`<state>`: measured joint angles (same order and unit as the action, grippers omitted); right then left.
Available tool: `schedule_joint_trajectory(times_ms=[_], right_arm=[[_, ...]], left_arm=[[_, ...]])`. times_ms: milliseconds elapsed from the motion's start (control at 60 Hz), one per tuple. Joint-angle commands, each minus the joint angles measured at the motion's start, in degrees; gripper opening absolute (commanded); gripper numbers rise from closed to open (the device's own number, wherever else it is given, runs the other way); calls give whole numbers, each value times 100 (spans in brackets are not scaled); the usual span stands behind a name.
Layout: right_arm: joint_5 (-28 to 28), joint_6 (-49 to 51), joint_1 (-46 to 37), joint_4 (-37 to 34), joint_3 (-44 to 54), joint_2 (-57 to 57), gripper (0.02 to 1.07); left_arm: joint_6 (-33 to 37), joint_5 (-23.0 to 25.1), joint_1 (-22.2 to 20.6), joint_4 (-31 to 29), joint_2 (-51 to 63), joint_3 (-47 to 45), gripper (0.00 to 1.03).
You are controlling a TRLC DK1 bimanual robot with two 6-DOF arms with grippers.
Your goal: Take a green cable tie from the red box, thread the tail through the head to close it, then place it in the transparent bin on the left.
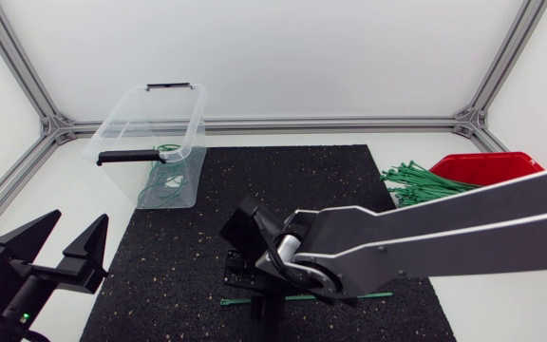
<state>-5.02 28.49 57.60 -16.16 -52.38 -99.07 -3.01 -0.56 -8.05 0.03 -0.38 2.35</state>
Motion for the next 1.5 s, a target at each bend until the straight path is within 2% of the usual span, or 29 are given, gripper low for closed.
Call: schedule_joint_trajectory(times_ms=[0, 217, 333, 583, 717, 900, 1067, 1150, 1350, 1483], right_arm=[[256, -10, -118, -221, 0, 239, 66], [1363, 456, -636, -862, -396, 195, 66], [1723, 631, -759, -1082, -519, 10, 66], [1794, 544, -408, -1038, -308, -60, 65], [1644, 420, -206, -783, -71, -51, 65], [1477, 385, -83, -519, 123, -113, 47], [1389, 385, -83, -458, 167, -130, 38], [1389, 394, -83, -458, 184, -139, 29], [1398, 403, -65, -449, 211, -253, 26], [1416, 420, -30, -449, 202, -359, 11]], left_arm=[[-16, -15, -3, -197, 12, -200, 100], [-16, -15, -3, -197, 12, -200, 100], [-7, -15, -3, -197, 3, -200, 100], [-7, -15, 6, -197, 3, -200, 100], [-7, -15, 6, -197, 12, -200, 100], [-7, -15, 6, -197, 21, -200, 100], [-7, -15, -3, -197, 21, -200, 100], [-7, -15, -3, -197, 21, -200, 100], [-7, -15, -12, -197, 29, -200, 100], [-7, -15, -30, -197, 29, -200, 100]])
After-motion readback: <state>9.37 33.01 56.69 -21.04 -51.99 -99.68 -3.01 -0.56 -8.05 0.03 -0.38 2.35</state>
